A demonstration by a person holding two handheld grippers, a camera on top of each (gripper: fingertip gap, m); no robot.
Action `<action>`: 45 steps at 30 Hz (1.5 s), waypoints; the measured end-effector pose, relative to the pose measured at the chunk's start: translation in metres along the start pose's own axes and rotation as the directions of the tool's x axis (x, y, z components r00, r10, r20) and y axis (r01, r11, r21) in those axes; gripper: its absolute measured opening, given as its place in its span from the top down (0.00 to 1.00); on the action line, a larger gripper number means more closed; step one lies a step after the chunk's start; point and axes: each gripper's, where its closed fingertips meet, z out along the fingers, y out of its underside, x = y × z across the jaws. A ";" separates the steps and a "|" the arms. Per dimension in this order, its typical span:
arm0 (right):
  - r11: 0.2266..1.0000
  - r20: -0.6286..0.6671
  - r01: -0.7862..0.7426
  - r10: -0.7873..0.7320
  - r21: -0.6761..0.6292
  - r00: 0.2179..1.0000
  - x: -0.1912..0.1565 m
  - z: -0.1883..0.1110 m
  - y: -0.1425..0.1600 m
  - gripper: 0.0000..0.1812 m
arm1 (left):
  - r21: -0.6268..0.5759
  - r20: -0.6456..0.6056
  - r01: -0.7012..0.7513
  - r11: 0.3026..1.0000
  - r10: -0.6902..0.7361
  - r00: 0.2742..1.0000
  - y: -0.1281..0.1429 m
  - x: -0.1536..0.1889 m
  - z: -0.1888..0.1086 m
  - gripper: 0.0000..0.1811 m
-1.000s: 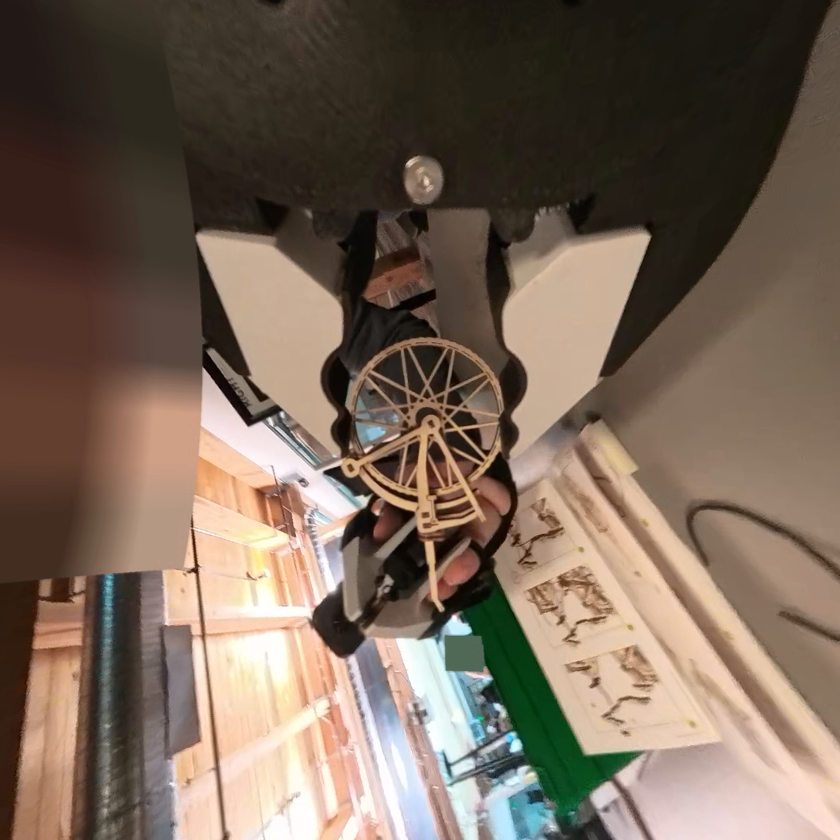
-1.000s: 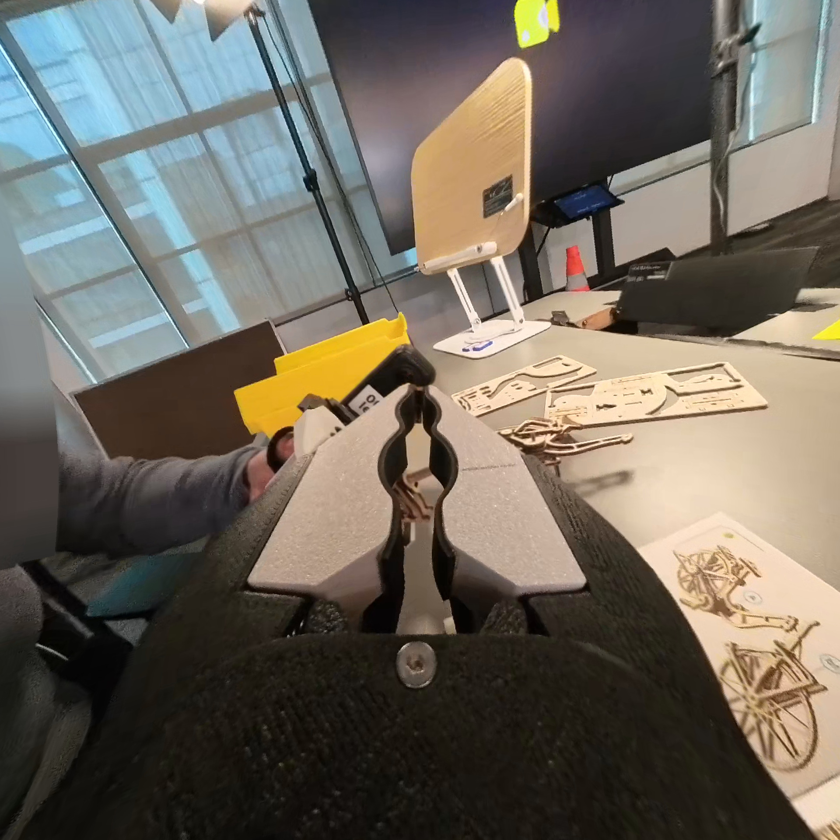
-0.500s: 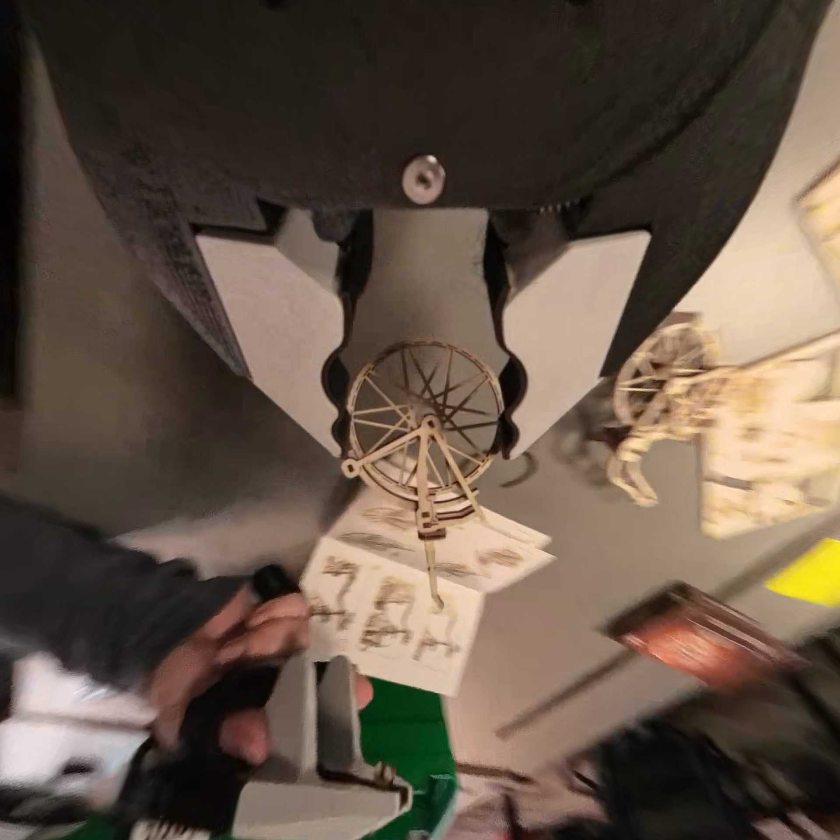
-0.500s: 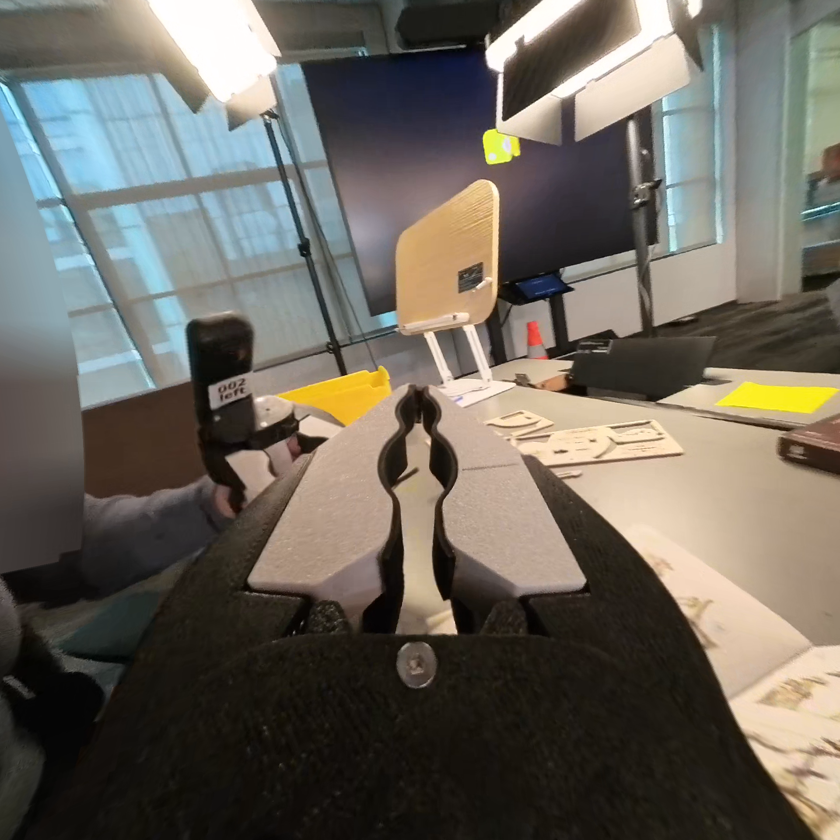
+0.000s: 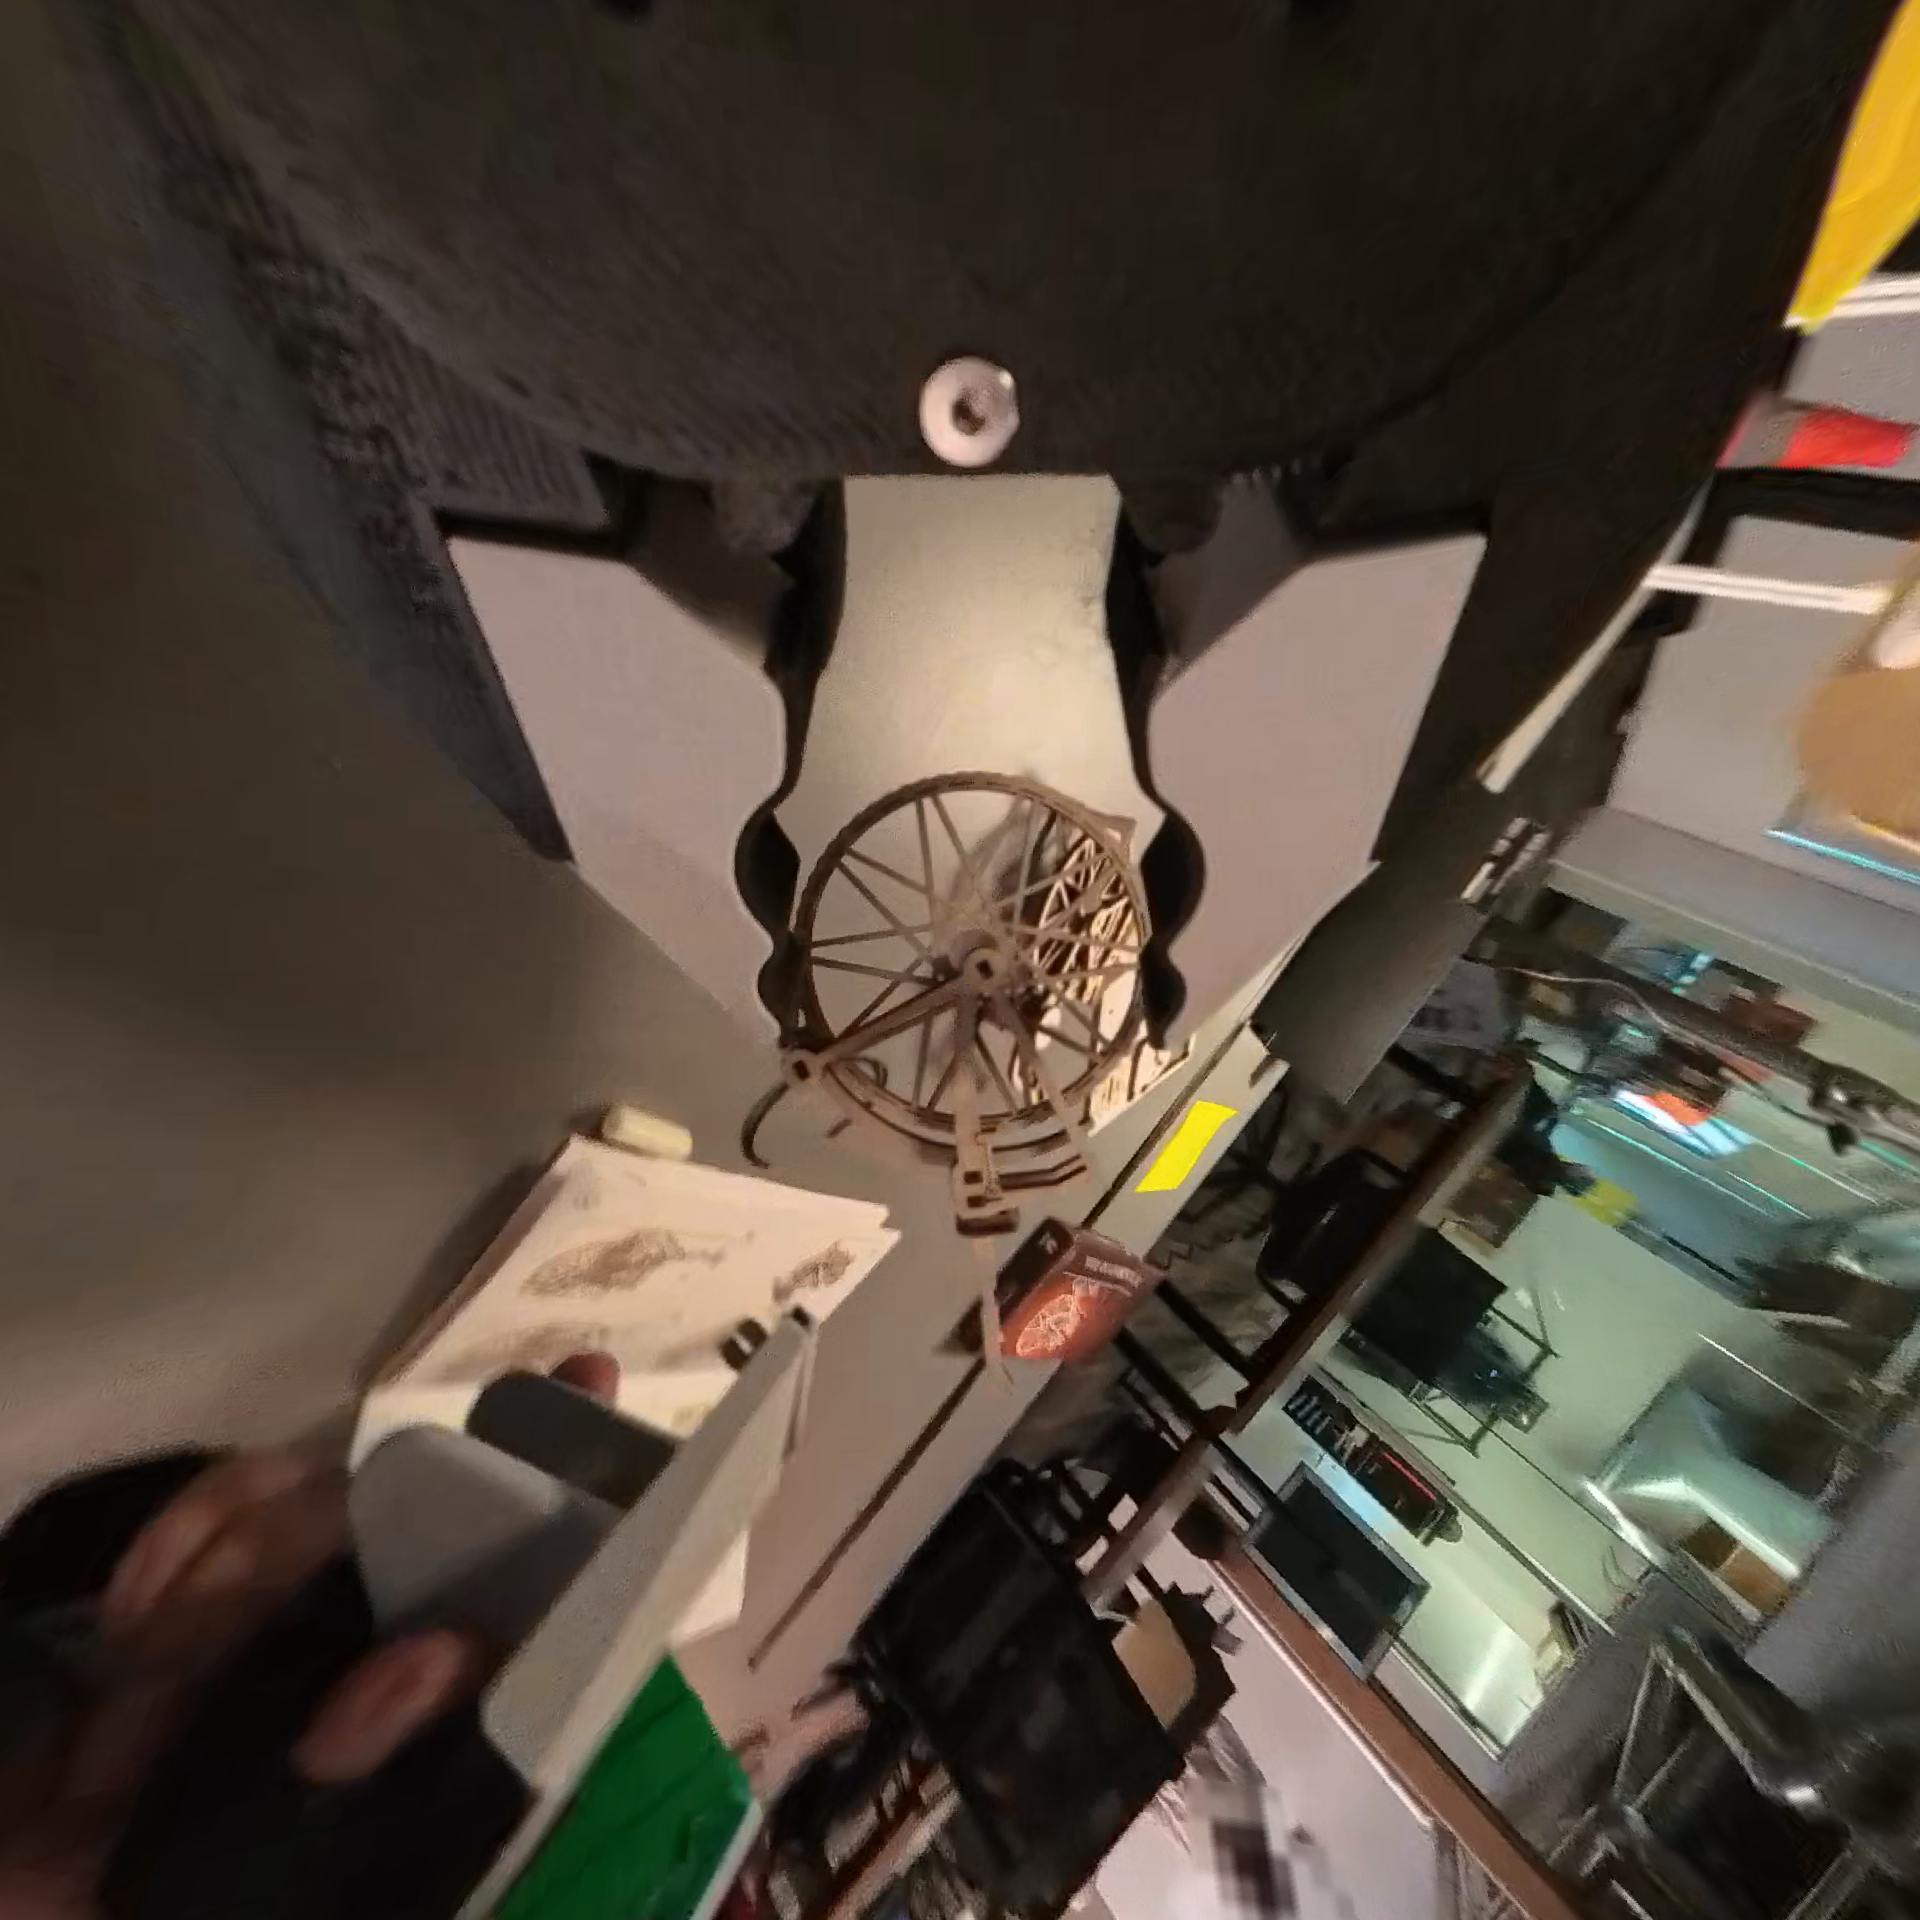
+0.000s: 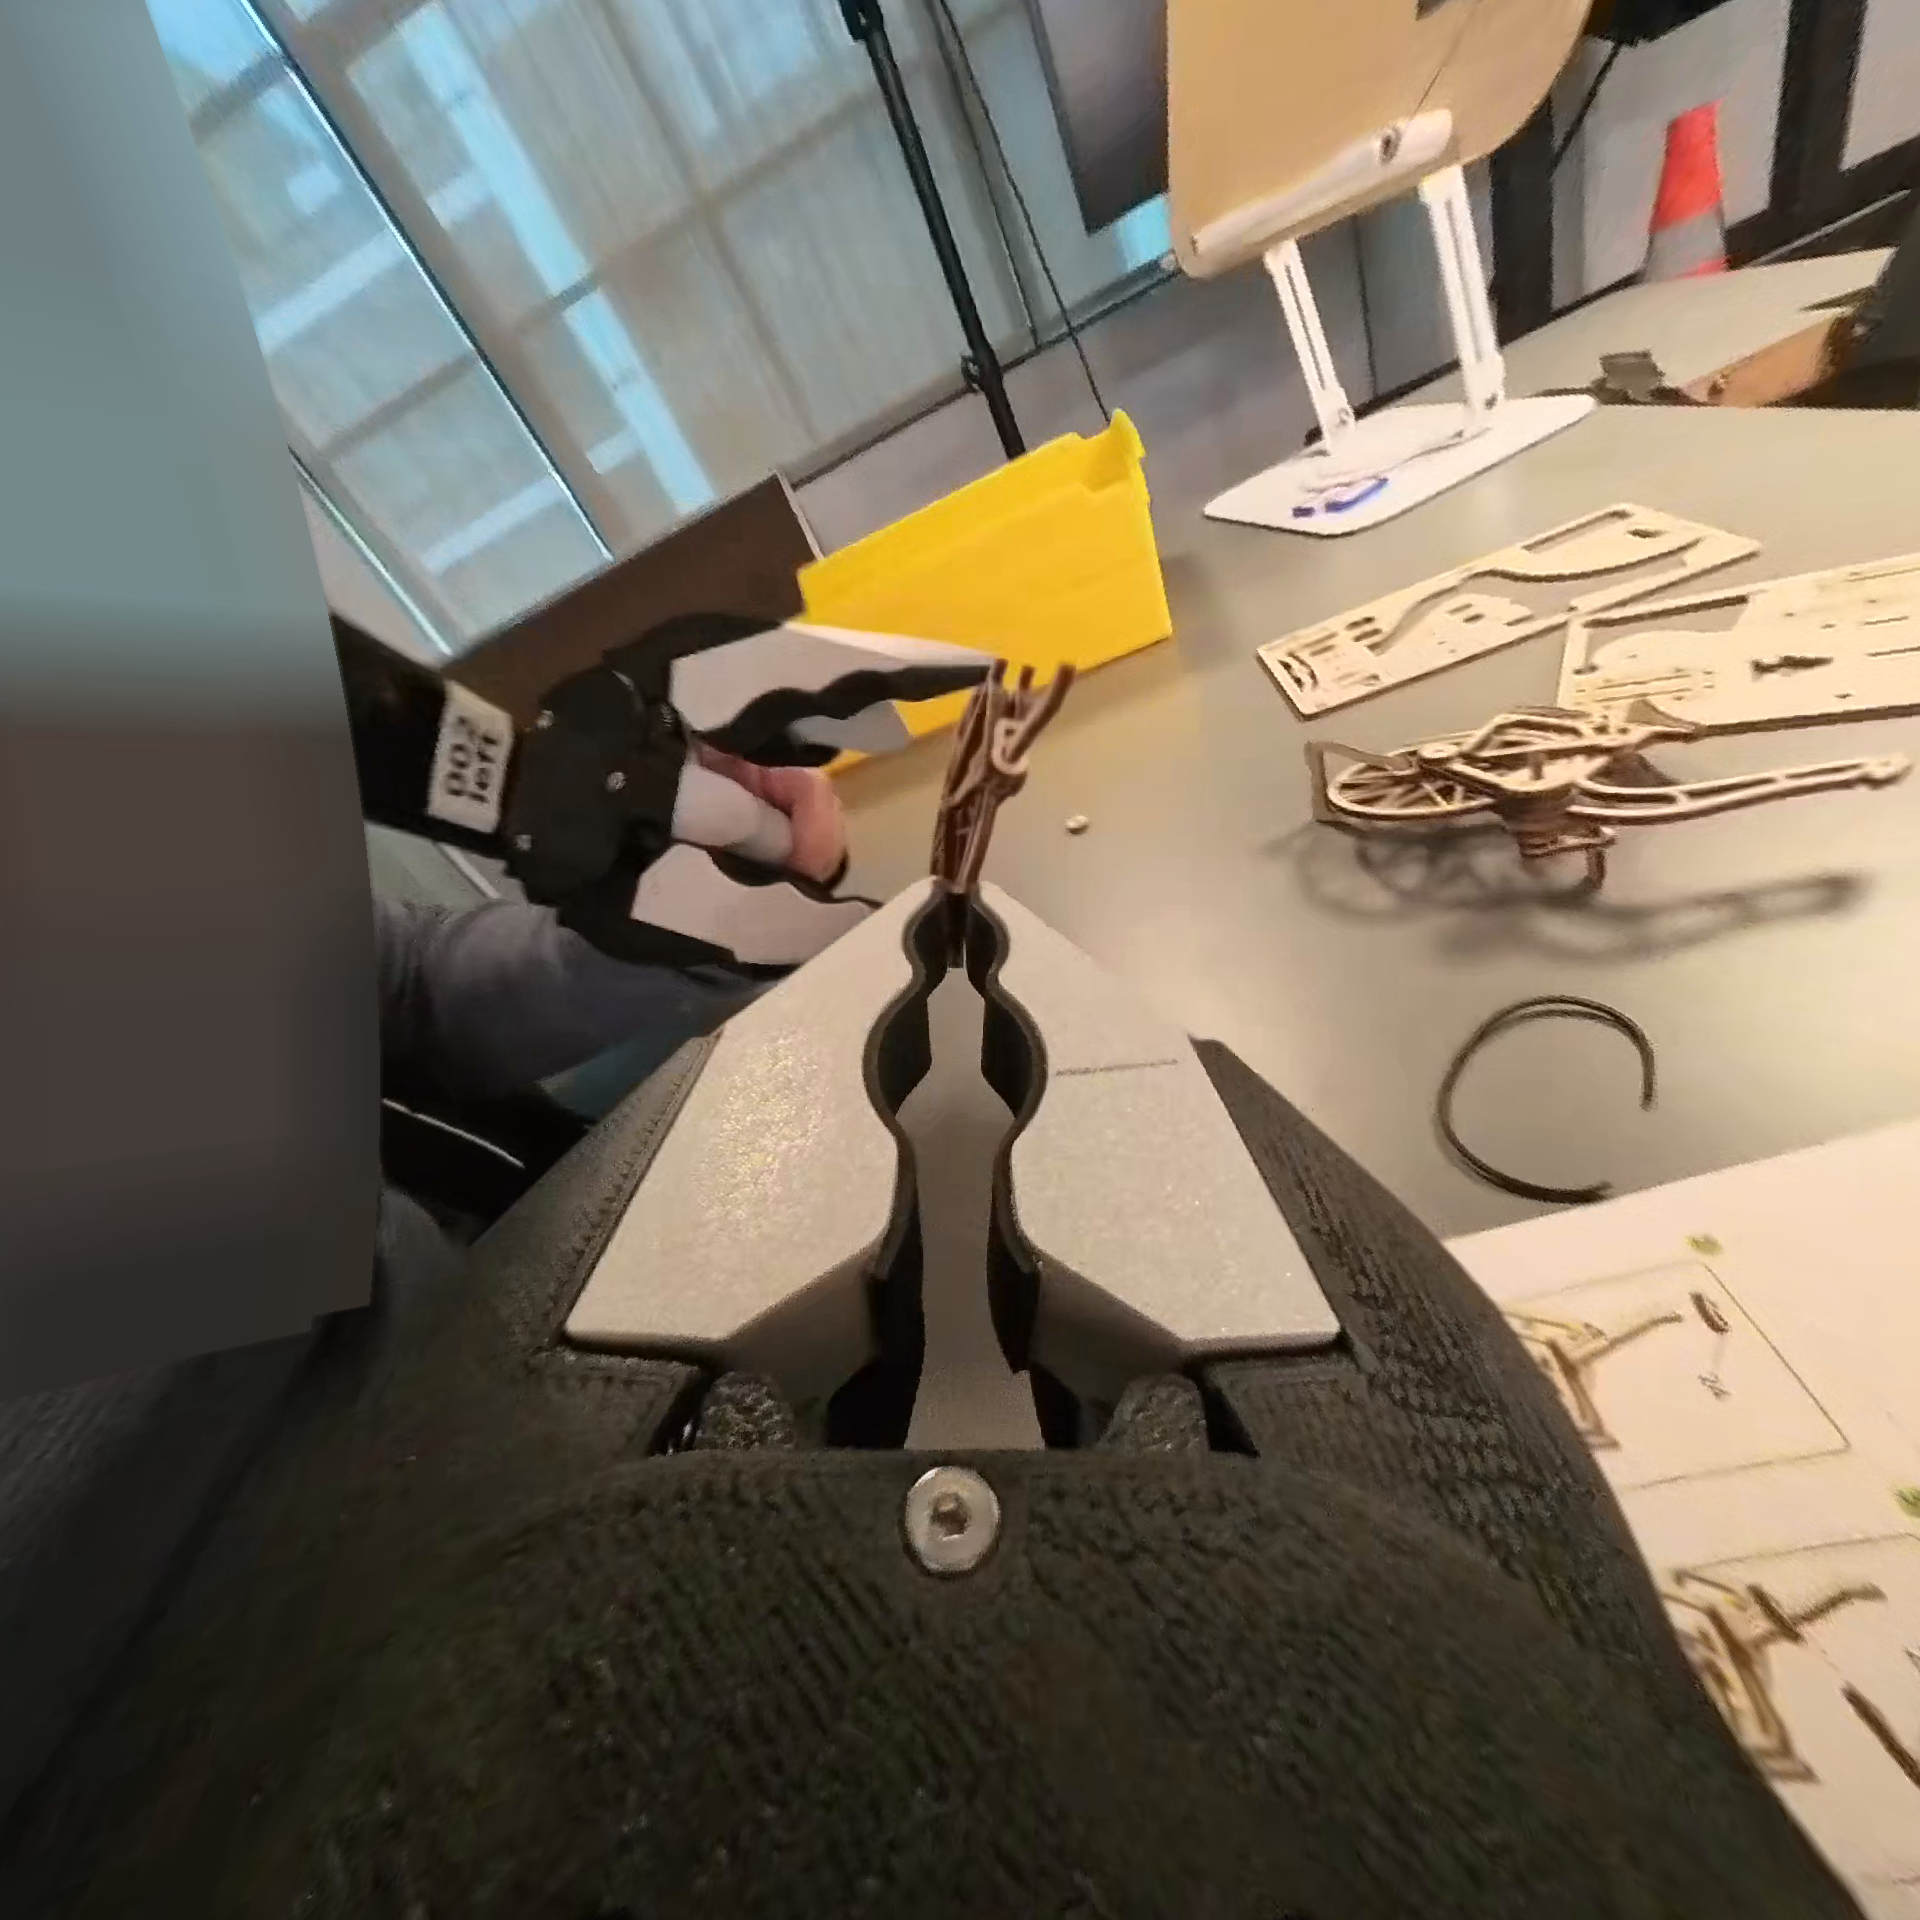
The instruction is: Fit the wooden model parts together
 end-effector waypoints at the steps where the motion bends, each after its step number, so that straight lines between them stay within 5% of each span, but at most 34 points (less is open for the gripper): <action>1: 1.000 -0.022 0.013 -0.013 -0.027 1.000 0.004 0.001 0.004 1.00 | -0.041 -0.016 -0.043 0.998 0.042 0.999 0.007 0.006 0.003 0.64; 5: 0.986 -0.051 0.001 -0.010 -0.166 0.999 0.011 0.001 0.027 1.00 | -0.133 -0.155 -0.012 0.991 -0.009 0.988 0.021 0.029 0.004 0.64; 8: 0.980 0.055 0.018 -0.007 -0.198 0.998 -0.007 0.006 0.034 1.00 | -0.062 -0.082 -0.024 0.998 0.019 0.996 0.008 0.014 -0.002 0.64; 12: 0.993 0.054 0.041 -0.035 -0.114 0.998 -0.009 0.009 0.021 1.00 | 0.031 0.068 -0.229 0.973 0.226 0.972 -0.011 0.001 -0.010 0.64; 16: 0.974 -0.186 0.144 -0.176 -0.173 0.967 0.028 0.003 0.024 1.00 | 0.054 0.086 -0.418 0.907 0.413 0.907 -0.010 0.018 -0.011 0.64; 20: 0.964 -0.145 0.177 -0.208 -0.200 0.967 0.020 0.011 0.031 1.00 | 0.118 0.152 -0.555 0.823 0.538 0.829 -0.018 0.033 -0.016 0.64; 36: 0.889 0.000 0.303 -0.323 -0.344 0.947 0.002 0.026 0.065 1.00 | 0.079 -0.149 -0.630 0.773 0.634 0.759 0.019 0.071 -0.002 0.65; 45: 0.857 0.060 0.361 -0.366 -0.368 0.929 -0.010 0.033 0.074 1.00 | 0.116 -0.287 -0.761 0.638 0.755 0.589 0.016 0.077 -0.011 0.58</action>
